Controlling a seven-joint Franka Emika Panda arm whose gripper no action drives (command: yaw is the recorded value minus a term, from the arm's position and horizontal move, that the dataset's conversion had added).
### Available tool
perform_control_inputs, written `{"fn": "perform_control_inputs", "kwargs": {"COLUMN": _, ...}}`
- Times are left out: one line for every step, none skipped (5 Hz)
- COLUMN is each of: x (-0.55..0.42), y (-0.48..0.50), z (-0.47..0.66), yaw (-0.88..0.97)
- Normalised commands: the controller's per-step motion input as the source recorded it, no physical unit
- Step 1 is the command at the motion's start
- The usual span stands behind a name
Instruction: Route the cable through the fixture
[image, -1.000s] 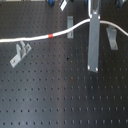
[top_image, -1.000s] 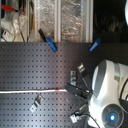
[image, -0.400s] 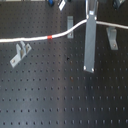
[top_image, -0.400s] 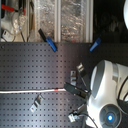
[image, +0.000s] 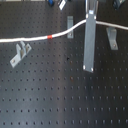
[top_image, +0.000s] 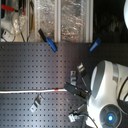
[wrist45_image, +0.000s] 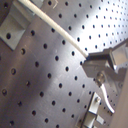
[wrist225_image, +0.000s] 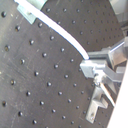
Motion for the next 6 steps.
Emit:
{"fn": "perform_control_inputs", "kwargs": {"x": -0.044, "y": 0.135, "z": 0.69, "yaw": 0.0}}
{"fn": "perform_control_inputs", "kwargs": {"x": 0.003, "y": 0.014, "z": 0.02, "yaw": 0.0}}
{"fn": "perform_control_inputs", "kwargs": {"x": -0.01, "y": 0.299, "z": -0.07, "yaw": 0.0}}
{"fn": "perform_control_inputs", "kwargs": {"x": 0.0, "y": 0.001, "z": 0.04, "yaw": 0.0}}
{"fn": "perform_control_inputs", "kwargs": {"x": 0.0, "y": 0.0, "z": 0.01, "yaw": 0.0}}
{"fn": "perform_control_inputs", "kwargs": {"x": -0.052, "y": 0.043, "z": 0.35, "yaw": -1.0}}
